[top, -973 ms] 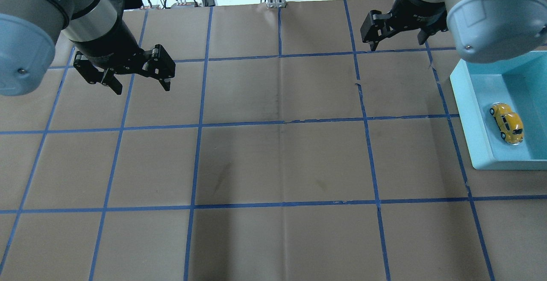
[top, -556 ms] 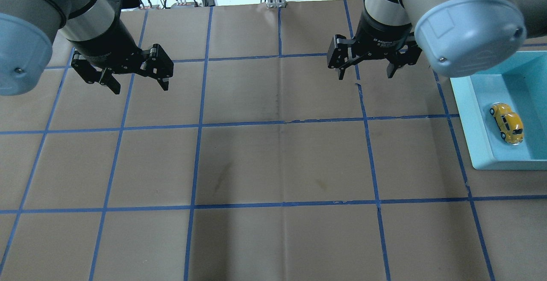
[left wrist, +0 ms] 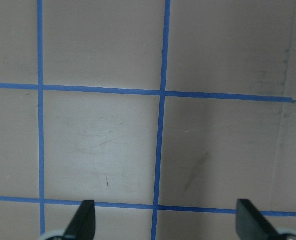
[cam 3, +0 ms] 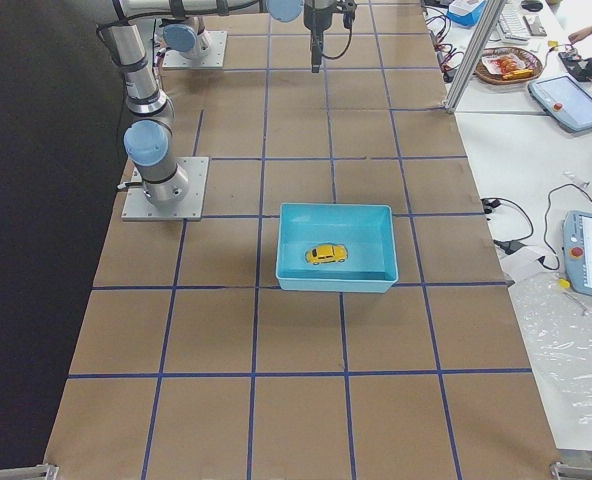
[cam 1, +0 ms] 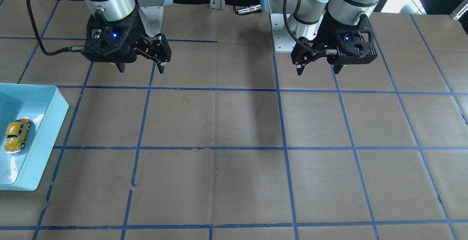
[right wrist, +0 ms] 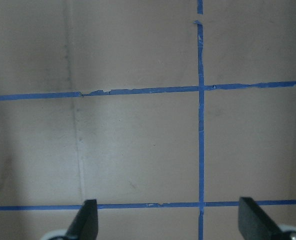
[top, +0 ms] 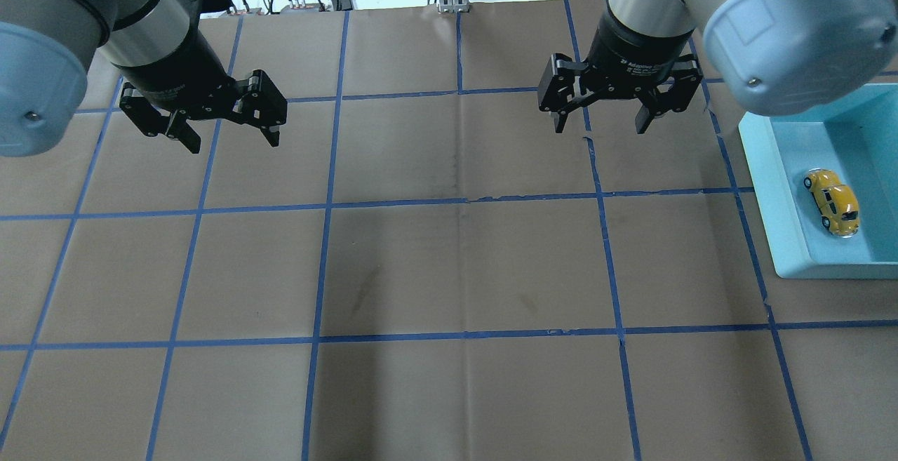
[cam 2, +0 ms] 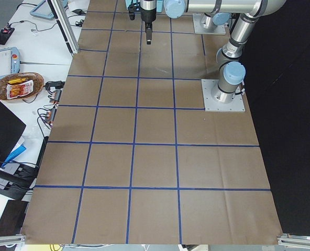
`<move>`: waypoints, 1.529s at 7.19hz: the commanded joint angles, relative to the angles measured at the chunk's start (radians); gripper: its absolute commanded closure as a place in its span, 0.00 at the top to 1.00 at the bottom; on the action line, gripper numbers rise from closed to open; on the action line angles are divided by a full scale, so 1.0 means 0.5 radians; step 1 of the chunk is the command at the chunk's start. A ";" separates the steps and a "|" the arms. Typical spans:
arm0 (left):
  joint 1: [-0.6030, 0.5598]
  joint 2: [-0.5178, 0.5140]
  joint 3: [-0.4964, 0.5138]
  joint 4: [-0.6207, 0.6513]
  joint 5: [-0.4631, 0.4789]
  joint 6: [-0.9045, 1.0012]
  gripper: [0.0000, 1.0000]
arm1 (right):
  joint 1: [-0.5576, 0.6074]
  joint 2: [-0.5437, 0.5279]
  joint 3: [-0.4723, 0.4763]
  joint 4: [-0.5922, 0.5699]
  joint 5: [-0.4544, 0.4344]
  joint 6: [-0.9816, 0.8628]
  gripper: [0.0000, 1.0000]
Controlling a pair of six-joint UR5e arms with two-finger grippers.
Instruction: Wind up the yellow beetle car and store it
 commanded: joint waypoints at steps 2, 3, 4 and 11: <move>0.001 -0.001 -0.005 0.000 0.002 0.000 1.00 | -0.118 -0.023 -0.026 0.091 0.006 -0.148 0.99; 0.001 -0.001 -0.005 0.000 -0.010 0.000 1.00 | -0.121 -0.023 -0.026 0.094 0.000 -0.138 0.99; 0.001 -0.001 -0.005 0.000 -0.004 0.000 1.00 | -0.124 -0.029 -0.023 0.072 -0.028 -0.129 0.99; 0.001 -0.001 -0.018 0.003 -0.004 0.000 1.00 | -0.121 -0.042 -0.011 0.063 -0.028 -0.132 0.99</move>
